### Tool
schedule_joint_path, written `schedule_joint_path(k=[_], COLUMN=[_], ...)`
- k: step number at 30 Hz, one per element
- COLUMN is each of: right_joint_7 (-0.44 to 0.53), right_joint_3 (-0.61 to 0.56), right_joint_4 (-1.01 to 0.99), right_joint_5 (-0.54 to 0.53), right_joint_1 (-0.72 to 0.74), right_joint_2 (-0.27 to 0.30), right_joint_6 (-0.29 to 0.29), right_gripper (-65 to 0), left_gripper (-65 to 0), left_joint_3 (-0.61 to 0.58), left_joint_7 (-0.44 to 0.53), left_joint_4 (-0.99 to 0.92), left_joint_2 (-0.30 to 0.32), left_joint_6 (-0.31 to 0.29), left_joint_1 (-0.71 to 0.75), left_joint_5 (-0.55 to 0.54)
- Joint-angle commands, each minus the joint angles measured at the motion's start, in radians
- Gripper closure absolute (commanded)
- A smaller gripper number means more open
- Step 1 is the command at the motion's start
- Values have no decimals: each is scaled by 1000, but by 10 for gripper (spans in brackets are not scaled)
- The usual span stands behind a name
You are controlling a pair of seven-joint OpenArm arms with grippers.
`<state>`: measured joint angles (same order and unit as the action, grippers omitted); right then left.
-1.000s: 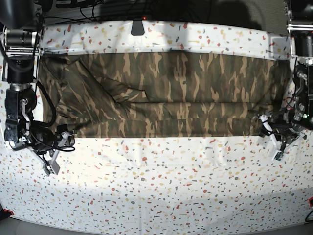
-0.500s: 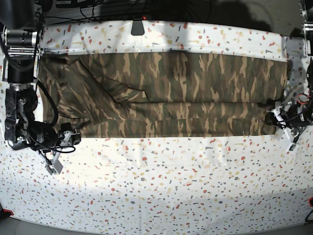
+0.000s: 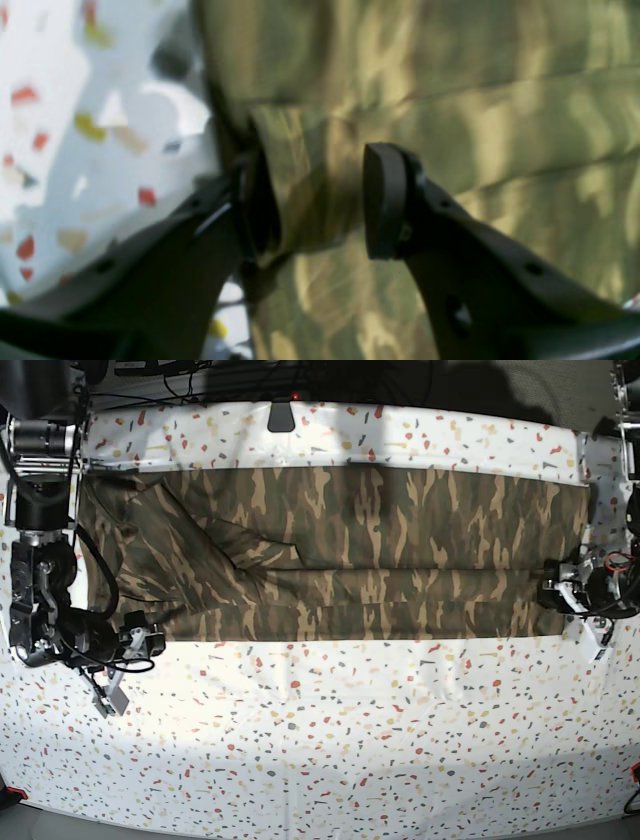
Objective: Fold the T-shirt properly
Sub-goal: 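Hold the folded edge with both grippers and smooth it flat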
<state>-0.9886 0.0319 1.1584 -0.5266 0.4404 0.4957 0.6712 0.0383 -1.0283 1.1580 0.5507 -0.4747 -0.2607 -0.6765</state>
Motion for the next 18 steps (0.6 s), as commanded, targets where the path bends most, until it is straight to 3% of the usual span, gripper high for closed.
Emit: schedule_joint_path(k=[1, 5, 8, 15, 18], right_joint_7=[16, 15, 15, 13, 12], right_joint_3=[7, 7, 7, 7, 7], right_joint_4=[16, 16, 16, 16, 16], right_joint_5=[-7, -5, -5, -5, -5], right_joint_1=[31, 30, 30, 30, 30], right_joint_2=[17, 17, 17, 17, 17], right_joint_6=[10, 10, 10, 10, 10], right_gripper=[-295, -295, -295, -295, -295], left_gripper=[-225, -88, -23, 0, 0], left_joint_3=[6, 6, 6, 6, 6], left_joint_7=[6, 3, 3, 2, -12], left_joint_4=[24, 29, 29, 29, 29], left_joint_2=[21, 21, 21, 21, 21], left_joint_6=[-2, -4, -5, -10, -64], left_joint_1=[-22, -22, -22, -22, -22], left_joint_5=[-13, -13, -12, -13, -18])
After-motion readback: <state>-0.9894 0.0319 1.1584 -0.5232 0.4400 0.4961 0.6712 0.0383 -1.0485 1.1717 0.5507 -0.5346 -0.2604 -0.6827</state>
